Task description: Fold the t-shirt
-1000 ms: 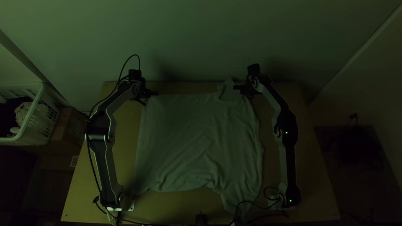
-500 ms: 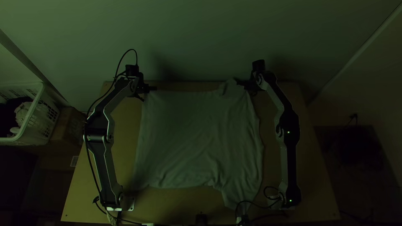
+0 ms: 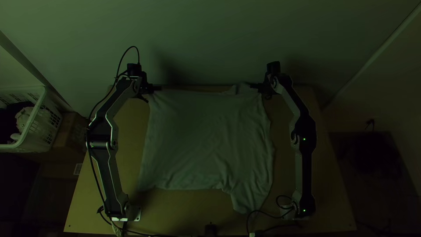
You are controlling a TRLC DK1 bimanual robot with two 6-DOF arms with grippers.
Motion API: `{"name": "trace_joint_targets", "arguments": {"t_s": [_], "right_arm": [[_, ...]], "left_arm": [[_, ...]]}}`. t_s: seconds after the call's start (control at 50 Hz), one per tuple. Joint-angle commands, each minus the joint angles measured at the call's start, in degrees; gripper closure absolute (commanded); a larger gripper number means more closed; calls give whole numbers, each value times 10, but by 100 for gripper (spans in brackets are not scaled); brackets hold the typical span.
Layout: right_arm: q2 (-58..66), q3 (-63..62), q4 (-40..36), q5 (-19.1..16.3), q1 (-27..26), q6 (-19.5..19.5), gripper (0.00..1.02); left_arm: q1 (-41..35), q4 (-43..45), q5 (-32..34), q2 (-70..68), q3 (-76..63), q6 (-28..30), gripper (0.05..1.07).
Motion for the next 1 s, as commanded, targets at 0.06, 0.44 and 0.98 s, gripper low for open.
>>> {"name": "trace_joint_targets", "arguments": {"t_s": [0.06, 0.44, 0.98], "right_arm": [[-59, -42, -31, 10, -1, -23, 100], [-158, -175, -41, 10, 21, -51, 100], [-322, -415, 8, 11, 34, -65, 100]], "left_arm": [[12, 8, 2, -33, -61, -4, 105], [12, 39, 9, -99, -170, -4, 105], [7, 84, 13, -211, -327, -5, 105]]}}
